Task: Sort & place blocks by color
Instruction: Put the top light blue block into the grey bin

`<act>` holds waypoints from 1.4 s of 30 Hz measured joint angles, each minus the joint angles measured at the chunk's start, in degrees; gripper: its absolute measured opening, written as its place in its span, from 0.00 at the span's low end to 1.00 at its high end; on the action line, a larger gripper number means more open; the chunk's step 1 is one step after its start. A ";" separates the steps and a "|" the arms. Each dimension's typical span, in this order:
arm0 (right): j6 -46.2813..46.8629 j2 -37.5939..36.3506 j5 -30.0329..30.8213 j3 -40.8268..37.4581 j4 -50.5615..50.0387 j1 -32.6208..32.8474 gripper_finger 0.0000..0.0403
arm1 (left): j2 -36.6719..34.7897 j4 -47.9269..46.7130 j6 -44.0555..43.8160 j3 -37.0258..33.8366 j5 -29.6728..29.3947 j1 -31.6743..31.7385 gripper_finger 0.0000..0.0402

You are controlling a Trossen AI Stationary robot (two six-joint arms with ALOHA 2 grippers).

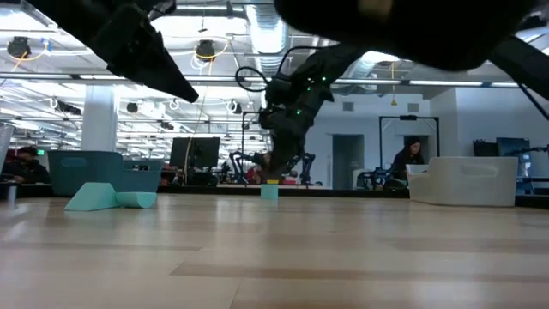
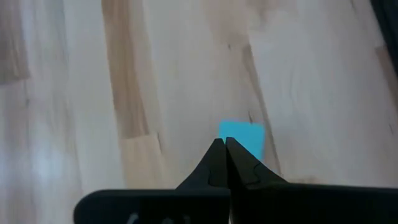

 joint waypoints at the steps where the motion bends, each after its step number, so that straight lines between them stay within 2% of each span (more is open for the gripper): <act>1: -0.94 0.01 -1.17 0.07 -0.45 -0.38 0.00 | 0.00 0.08 -0.03 0.00 0.41 0.31 0.54; 7: -10.33 0.71 -7.02 0.04 -1.97 -2.19 0.00 | 0.00 0.26 1.08 0.02 1.81 2.37 0.54; 12: -23.91 0.61 -8.51 0.21 -3.23 -2.43 0.00 | -0.02 0.23 1.34 0.02 2.30 2.70 0.54; 15: -38.07 0.61 -7.73 0.21 -5.81 -1.75 0.01 | -0.02 0.22 1.40 0.02 2.30 2.68 0.54; 18: -45.77 0.61 -3.96 0.19 -6.87 -1.03 0.02 | -0.02 0.26 1.85 0.04 2.28 2.70 0.54; 22: -50.09 0.50 -2.85 0.13 -8.95 -1.10 0.01 | -0.02 -0.20 1.47 0.04 2.23 2.73 0.54; 24: -50.29 -0.06 -7.82 0.08 -9.43 -2.24 0.01 | -0.02 -0.45 1.06 0.04 2.04 2.73 0.54; 27: -53.72 -0.62 -18.84 0.21 -9.10 -4.55 0.01 | -0.02 -0.14 2.00 0.04 0.73 3.21 0.54; 29: -55.46 -0.59 -22.46 0.16 -8.50 -5.97 0.01 | -0.02 1.19 3.57 0.03 0.22 4.74 0.54; 33: -56.62 0.68 -21.48 0.24 -5.87 -7.29 0.00 | -0.02 7.47 7.29 -1.46 3.56 10.14 0.54; 36: -61.00 1.80 -22.45 0.08 -5.61 -7.05 0.00 | -0.02 10.71 8.48 -2.96 7.17 14.26 0.54; 42: -64.63 3.59 -23.49 0.10 -0.69 -6.20 0.00 | -0.02 11.13 8.62 -3.58 9.28 18.96 0.54</act>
